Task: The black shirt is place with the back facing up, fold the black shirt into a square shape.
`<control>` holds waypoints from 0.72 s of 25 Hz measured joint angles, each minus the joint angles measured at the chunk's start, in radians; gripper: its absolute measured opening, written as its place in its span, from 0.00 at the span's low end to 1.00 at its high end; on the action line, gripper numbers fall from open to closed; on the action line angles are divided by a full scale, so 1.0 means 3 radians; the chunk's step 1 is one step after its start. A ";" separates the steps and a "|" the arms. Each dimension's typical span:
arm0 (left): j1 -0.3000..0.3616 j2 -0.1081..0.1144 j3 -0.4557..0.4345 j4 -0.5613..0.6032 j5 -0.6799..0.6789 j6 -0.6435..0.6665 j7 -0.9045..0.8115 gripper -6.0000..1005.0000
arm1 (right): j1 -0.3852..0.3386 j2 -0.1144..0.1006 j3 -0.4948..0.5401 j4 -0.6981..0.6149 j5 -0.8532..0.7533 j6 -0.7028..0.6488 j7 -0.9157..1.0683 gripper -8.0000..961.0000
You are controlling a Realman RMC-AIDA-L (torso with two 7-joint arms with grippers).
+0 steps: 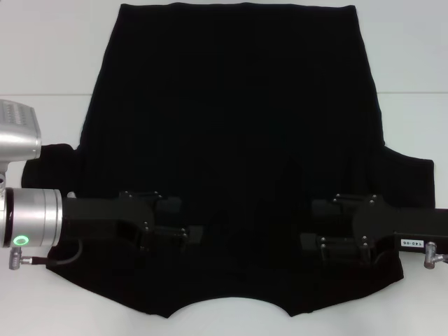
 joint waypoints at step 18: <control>0.0005 0.0047 -0.0279 0.0028 -0.0030 0.0014 -0.0452 0.87 | 0.0066 -0.0037 0.0167 -0.0088 0.0167 0.0322 0.0766 0.81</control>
